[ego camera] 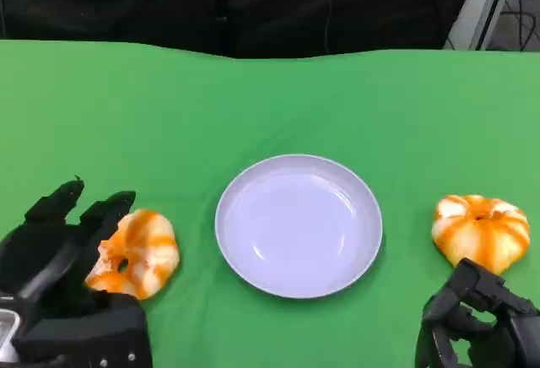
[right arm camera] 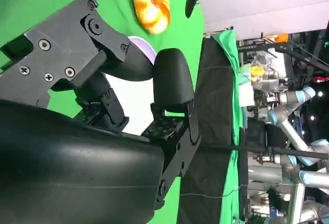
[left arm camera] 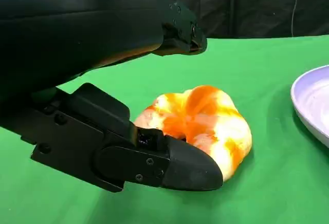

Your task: Grasp the bread from the table and place it into the plate.

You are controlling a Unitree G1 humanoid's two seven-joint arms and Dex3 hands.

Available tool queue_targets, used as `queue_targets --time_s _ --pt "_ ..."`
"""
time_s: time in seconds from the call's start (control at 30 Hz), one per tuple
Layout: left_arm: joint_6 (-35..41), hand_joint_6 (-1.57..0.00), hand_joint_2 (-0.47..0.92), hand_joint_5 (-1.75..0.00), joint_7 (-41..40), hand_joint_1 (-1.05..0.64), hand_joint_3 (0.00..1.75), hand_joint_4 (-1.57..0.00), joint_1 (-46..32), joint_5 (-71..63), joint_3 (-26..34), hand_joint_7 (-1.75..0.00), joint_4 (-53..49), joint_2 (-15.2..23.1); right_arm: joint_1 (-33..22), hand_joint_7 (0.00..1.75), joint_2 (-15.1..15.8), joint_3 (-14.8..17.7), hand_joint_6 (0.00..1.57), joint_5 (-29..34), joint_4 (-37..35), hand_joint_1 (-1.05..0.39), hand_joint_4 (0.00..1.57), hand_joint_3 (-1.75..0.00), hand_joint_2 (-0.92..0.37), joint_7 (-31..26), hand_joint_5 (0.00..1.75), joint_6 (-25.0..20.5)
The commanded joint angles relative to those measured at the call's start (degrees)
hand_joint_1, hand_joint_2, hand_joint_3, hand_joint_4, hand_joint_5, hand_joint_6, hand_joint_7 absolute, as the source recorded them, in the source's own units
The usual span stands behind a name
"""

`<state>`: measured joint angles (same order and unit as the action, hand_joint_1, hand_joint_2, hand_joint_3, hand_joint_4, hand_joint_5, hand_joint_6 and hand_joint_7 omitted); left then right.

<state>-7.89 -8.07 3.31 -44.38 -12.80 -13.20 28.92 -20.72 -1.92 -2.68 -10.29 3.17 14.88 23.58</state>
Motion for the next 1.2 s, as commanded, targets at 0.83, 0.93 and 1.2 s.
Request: queue_targets --time_s 0.83,0.93,1.2 --pt "-0.34 -0.20 0.92 0.00 4.62 -1.05 0.21 0.00 23.56 1.80 -9.07 0.00 -28.45 -5.65 -1.16 1.60 0.28 -0.23 0.76 -0.42 1.40 -0.14 0.86 -1.34 -0.48 -0.53 1.75 0.32" --pt "-0.23 -0.20 0.92 0.00 4.36 -1.05 0.21 0.00 23.54 1.81 -9.43 0.00 -28.69 -5.50 -1.16 1.60 0.21 -0.22 0.76 0.07 1.61 -0.14 0.85 -1.34 -0.48 -0.92 1.75 0.11" --pt "-0.44 -0.22 0.92 0.00 5.42 -1.04 0.21 0.00 22.75 3.21 -9.08 -0.01 -27.86 -4.71 -1.23 1.60 0.13 -0.24 0.76 0.08 1.85 -0.14 0.86 -1.34 -0.48 -1.15 1.75 -0.09"
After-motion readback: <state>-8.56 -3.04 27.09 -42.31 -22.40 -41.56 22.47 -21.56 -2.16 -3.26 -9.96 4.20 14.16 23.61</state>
